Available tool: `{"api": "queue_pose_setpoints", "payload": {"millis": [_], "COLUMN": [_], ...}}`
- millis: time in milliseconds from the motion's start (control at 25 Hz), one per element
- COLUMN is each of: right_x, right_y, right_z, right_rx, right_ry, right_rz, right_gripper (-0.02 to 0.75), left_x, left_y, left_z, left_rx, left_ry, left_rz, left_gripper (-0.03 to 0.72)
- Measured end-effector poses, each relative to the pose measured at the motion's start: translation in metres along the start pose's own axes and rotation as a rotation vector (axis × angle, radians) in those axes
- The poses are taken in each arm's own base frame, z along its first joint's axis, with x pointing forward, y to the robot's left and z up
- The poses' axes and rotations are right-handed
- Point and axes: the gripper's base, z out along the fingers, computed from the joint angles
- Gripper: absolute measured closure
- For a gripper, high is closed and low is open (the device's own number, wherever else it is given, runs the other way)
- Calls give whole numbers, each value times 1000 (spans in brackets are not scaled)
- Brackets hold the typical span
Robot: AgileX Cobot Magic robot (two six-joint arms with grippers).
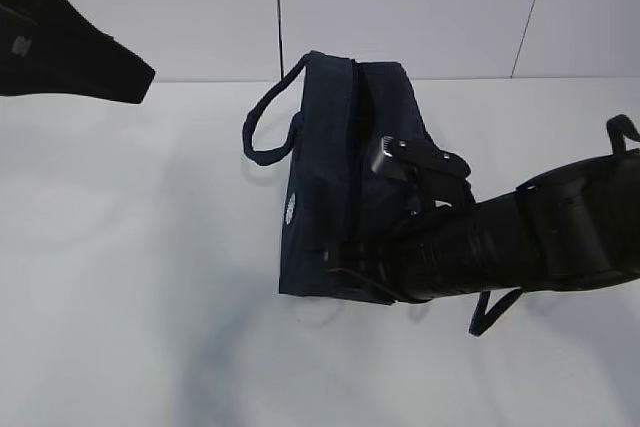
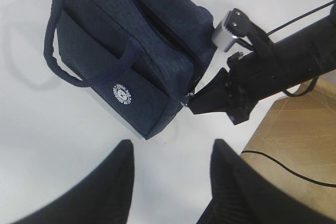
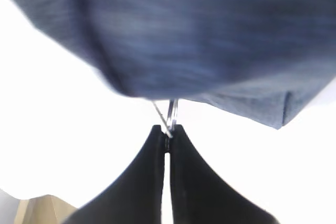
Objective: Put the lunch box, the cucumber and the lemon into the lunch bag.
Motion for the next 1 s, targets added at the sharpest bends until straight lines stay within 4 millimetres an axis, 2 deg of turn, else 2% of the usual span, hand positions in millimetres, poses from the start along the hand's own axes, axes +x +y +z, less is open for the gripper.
{"api": "queue_pose_setpoints", "payload": {"millis": [280, 440, 1000], "right_x": [4, 0, -6], "right_y": [3, 10, 24], "right_z": [-24, -37, -60], "right_rx": [-18, -46, -122], "right_ry": [-28, -63, -119], "right_rz": [-33, -53, -95], "right_gripper": [738, 738, 738], "left_x": [0, 0, 0], "left_y": [0, 0, 0], "left_z": [0, 0, 0], "left_rx": [0, 0, 0], "left_ry": [0, 0, 0], "left_rz": [0, 0, 0], "left_gripper": [366, 366, 367]}}
